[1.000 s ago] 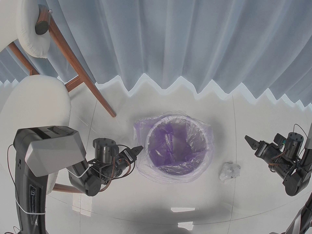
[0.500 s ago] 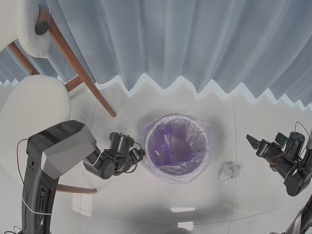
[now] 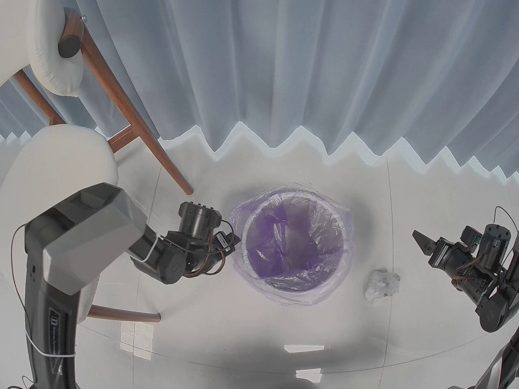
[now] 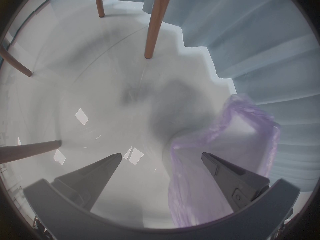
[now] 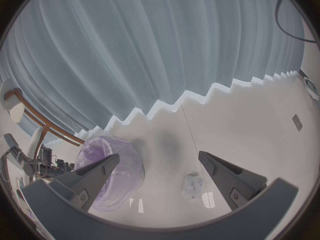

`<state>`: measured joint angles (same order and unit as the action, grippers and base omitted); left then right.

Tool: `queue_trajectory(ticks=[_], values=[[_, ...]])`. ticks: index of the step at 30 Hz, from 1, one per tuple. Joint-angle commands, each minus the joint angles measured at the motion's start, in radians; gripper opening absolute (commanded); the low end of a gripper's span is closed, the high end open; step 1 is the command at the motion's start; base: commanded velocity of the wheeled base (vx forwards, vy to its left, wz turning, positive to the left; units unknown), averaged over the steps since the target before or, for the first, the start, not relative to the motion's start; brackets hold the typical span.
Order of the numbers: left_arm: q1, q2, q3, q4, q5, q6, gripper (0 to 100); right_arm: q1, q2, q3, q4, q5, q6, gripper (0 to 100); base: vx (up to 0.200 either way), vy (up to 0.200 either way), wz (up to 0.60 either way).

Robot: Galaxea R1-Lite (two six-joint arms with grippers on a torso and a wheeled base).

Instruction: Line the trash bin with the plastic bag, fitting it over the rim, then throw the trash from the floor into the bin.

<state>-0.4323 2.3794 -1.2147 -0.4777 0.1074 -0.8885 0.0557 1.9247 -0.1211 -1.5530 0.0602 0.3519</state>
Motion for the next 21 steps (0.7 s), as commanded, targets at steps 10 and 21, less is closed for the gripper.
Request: queue_trajectory(ticks=[10,21], values=[[-0.077,-0.565,0.524,-0.032,0.0,-0.01,100,0.082,0.039,0.001,-0.012,0.001,-0.053,100,0.0,0.0,0.0],[-0.06,-0.951,0.814,-0.421,-0.052,0.016,100,0.167,0.33,-0.075,-0.013,0.105,-0.194,100,0.0,0.0,0.0]])
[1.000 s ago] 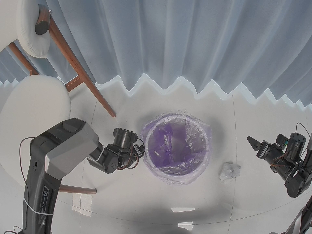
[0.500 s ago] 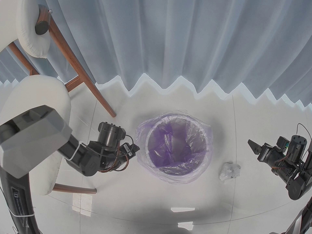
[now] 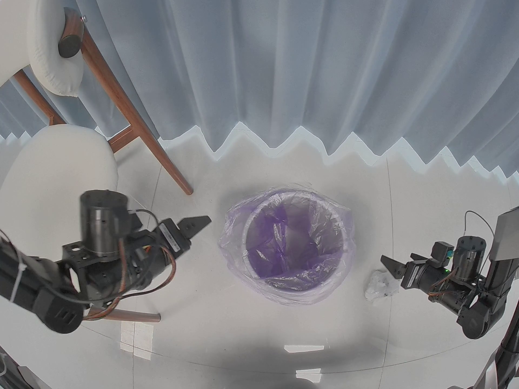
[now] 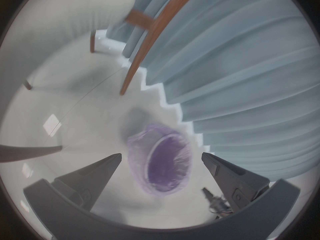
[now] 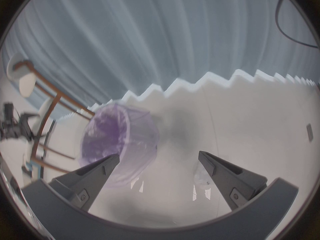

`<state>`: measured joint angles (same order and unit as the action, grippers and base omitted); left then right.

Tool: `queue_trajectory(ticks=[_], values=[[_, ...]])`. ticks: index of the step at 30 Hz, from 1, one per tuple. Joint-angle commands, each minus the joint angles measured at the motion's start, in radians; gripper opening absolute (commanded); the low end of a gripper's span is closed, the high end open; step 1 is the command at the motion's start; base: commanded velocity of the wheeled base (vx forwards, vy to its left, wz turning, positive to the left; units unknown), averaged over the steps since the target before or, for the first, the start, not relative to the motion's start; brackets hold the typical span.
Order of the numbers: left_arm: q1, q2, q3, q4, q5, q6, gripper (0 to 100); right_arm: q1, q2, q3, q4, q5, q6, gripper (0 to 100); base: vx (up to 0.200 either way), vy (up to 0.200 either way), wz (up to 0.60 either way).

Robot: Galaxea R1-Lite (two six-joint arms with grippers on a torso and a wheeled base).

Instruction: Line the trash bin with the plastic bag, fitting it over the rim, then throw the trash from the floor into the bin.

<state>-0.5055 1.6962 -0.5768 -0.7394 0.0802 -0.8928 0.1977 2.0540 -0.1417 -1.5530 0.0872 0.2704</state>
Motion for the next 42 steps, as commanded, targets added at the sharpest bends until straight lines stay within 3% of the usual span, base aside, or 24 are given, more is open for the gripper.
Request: queue_trajectory(ticks=[1,5,8,13,17,24,27,31,42], values=[[0.013,-0.293,0.201,-0.186,-0.033,0.032,100,0.009,0.218,-0.055,-0.013,0.126,-0.169,100,0.0,0.0,0.0],[0.01,-0.359,0.319,-0.209,-0.074,0.09,100,-0.02,0.25,-0.076,-0.015,0.353,-0.407,100,0.0,0.0,0.0],[0.01,-0.362,0.399,-0.212,-0.122,0.179,100,-0.003,0.262,-0.087,-0.006,0.431,-0.488,100,0.0,0.0,0.0],[0.001,-0.323,0.405,-0.196,-0.152,0.272,100,0.026,0.308,-0.104,-0.007,0.436,-0.499,100,0.0,0.0,0.0],[-0.021,-0.046,0.35,-0.201,-0.191,0.36,100,0.028,0.337,-0.102,-0.012,0.413,-0.493,100,0.0,0.0,0.0],[-0.074,0.35,0.213,-0.261,-0.185,0.383,100,0.02,0.267,-0.196,-0.015,0.325,-0.408,100,0.0,0.0,0.0],[-0.08,0.462,0.147,-0.327,-0.158,0.492,100,0.006,0.227,-0.184,-0.015,0.289,-0.373,100,0.0,0.0,0.0],[-0.087,0.527,0.1,-0.333,-0.151,0.611,100,-0.015,0.189,-0.148,-0.016,0.276,-0.359,100,0.0,0.0,0.0],[-0.117,0.635,-0.041,-0.313,-0.134,0.618,100,-0.024,0.156,-0.11,-0.016,0.264,-0.329,100,0.0,0.0,0.0]])
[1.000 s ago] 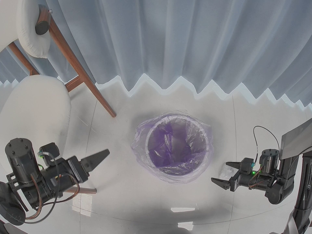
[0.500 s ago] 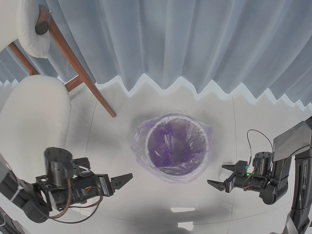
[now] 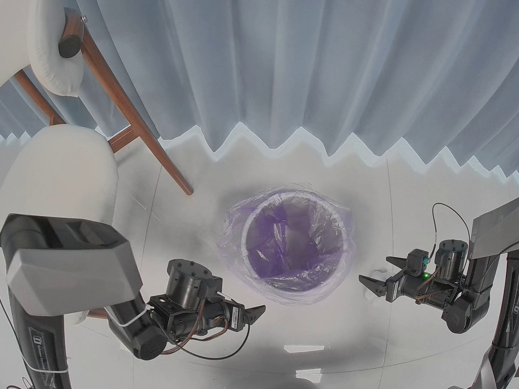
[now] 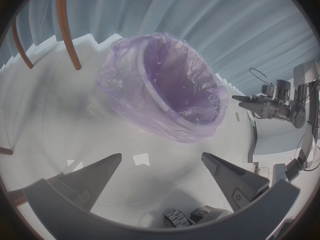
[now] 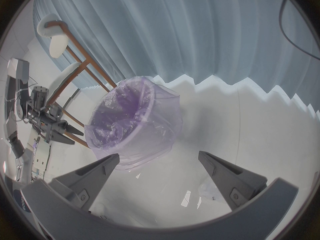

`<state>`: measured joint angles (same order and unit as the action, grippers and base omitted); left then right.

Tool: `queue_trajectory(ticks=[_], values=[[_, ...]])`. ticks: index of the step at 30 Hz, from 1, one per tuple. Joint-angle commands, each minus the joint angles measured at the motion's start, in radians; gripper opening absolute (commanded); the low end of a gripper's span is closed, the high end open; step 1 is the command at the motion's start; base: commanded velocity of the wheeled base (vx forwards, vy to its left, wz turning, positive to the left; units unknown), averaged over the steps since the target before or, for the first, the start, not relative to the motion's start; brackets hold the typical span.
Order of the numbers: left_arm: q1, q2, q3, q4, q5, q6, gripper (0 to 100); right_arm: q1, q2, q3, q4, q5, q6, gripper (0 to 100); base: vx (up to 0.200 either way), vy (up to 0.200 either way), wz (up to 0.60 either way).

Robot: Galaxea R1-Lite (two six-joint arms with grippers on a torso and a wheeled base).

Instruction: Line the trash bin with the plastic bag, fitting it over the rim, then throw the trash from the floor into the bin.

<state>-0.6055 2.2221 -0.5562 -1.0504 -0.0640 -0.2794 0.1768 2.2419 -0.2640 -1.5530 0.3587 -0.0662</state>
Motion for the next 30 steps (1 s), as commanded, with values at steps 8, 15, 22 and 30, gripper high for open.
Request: queue_trajectory(ticks=[8,15,22,30], values=[[-0.011,0.157,-0.14,-0.002,0.044,0.003,100,0.006,-0.041,0.028,-0.016,-0.009,0.011,100,0.0,0.0,0.0],[-0.02,0.166,-0.185,-0.013,0.036,0.002,100,0.006,-0.047,0.029,-0.016,-0.009,0.011,100,0.0,0.0,0.0],[-0.043,0.172,-0.195,-0.011,0.036,-0.006,100,0.006,-0.047,0.031,-0.016,-0.009,0.012,100,0.0,0.0,0.0],[-0.028,0.211,-0.257,-0.006,0.078,-0.11,100,0.02,-0.067,0.043,-0.016,-0.009,0.032,100,0.0,0.0,0.0]])
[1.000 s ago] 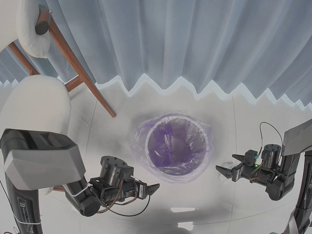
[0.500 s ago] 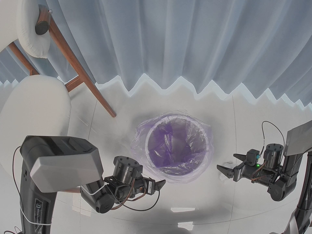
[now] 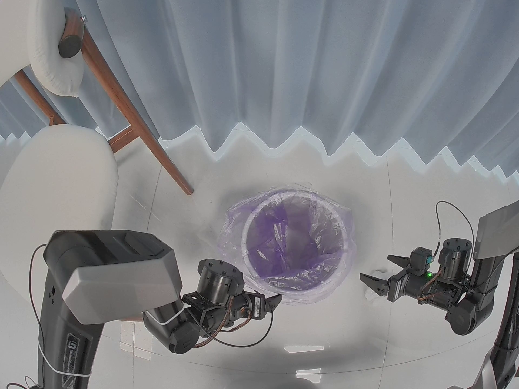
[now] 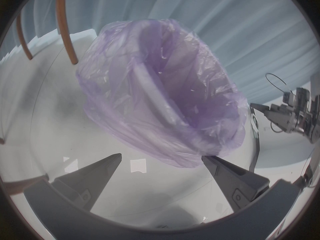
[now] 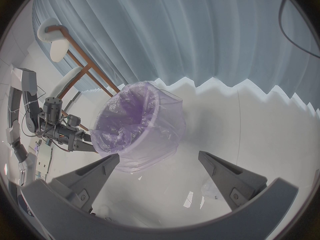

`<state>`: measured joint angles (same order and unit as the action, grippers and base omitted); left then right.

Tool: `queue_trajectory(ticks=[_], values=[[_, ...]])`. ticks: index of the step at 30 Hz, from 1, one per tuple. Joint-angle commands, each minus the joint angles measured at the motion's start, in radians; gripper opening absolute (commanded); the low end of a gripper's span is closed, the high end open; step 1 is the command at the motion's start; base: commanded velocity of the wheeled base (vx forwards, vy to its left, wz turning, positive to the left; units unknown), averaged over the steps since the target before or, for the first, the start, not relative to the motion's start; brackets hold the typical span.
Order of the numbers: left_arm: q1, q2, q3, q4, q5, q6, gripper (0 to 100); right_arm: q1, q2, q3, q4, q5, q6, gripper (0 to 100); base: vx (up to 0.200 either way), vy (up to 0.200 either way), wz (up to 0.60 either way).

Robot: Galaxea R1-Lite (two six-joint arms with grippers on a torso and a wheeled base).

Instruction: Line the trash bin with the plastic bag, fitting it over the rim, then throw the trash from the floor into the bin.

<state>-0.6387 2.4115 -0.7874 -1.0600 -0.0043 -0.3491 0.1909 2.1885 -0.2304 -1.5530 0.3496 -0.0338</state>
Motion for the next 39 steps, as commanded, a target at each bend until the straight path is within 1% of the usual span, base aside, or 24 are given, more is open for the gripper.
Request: queue_trajectory(ticks=[1,6,11,12,20,24,30,39], values=[[0.005,0.021,-0.026,0.006,0.023,-0.054,100,0.005,-0.015,0.011,-0.016,0.0,0.0,100,0.0,0.0,0.0],[0.007,0.023,-0.027,0.006,0.027,-0.082,100,0.005,-0.016,0.011,-0.016,0.0,0.0,100,0.0,0.0,0.0],[0.014,0.049,-0.065,0.0,0.055,-0.097,100,0.013,-0.023,0.013,-0.016,0.0,0.0,100,0.0,0.0,0.0],[0.014,0.055,-0.075,-0.002,0.061,-0.1,0,0.015,-0.026,0.014,-0.016,0.0,0.0,100,0.0,0.0,0.0],[0.014,0.092,-0.139,-0.005,0.079,-0.11,0,0.016,-0.041,0.033,-0.016,0.0,0.003,100,0.0,0.0,0.0],[0.014,0.113,-0.18,-0.003,0.115,-0.131,0,0.018,-0.052,0.042,-0.016,0.0,0.003,100,0.0,0.0,0.0],[0.016,0.135,-0.184,0.015,0.155,-0.133,0,0.018,-0.05,0.042,-0.016,0.0,0.003,100,0.0,0.0,0.0],[0.011,0.144,-0.2,0.147,0.156,-0.133,0,0.018,-0.059,0.052,-0.016,0.0,0.005,100,0.0,0.0,0.0]])
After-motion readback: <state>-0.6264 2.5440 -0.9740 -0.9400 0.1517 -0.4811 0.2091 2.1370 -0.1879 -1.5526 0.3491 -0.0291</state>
